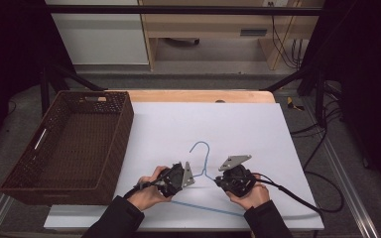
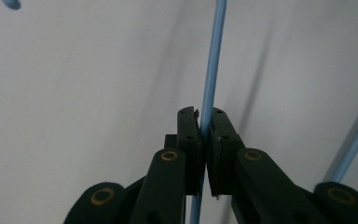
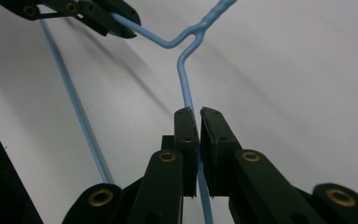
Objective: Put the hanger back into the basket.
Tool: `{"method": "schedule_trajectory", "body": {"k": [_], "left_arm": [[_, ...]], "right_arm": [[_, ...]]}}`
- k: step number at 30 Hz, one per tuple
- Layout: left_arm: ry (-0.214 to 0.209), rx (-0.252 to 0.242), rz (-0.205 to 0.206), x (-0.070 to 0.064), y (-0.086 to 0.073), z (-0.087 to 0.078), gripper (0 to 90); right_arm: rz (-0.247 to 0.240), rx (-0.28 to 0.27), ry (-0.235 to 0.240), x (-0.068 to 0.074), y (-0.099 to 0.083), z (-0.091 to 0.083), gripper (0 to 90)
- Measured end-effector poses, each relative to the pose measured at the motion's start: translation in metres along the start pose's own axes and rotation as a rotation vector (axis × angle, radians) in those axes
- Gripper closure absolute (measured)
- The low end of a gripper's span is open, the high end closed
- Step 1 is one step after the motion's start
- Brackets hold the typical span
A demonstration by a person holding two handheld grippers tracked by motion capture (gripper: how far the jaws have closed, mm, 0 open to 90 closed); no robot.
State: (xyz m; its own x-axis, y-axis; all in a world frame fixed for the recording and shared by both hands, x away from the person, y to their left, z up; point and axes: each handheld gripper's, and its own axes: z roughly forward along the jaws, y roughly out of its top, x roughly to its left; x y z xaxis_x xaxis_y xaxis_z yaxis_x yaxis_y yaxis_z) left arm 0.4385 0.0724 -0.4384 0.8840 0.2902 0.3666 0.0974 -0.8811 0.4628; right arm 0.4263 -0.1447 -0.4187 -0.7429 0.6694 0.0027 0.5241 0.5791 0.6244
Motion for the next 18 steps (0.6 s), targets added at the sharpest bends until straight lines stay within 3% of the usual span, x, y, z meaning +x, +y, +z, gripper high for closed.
{"method": "schedule_trajectory", "body": {"k": [6, 9, 14, 18], "left_arm": [[-0.014, -0.014, -0.011, -0.004, 0.002, -0.007, 86.7], [-0.018, -0.024, -0.043, -0.003, 0.001, -0.010, 86.8], [-0.009, -0.044, -0.108, 0.002, 0.000, -0.018, 86.9], [0.012, -0.052, -0.138, 0.004, -0.001, -0.021, 86.9]], "right_arm": [[0.005, -0.022, 0.000, -0.003, 0.000, -0.007, 81.0], [0.009, -0.046, 0.005, -0.003, 0.001, -0.011, 77.7], [0.027, -0.178, -0.023, -0.011, -0.001, -0.033, 62.4], [0.050, -0.234, -0.040, -0.018, -0.004, -0.043, 53.5]]}}
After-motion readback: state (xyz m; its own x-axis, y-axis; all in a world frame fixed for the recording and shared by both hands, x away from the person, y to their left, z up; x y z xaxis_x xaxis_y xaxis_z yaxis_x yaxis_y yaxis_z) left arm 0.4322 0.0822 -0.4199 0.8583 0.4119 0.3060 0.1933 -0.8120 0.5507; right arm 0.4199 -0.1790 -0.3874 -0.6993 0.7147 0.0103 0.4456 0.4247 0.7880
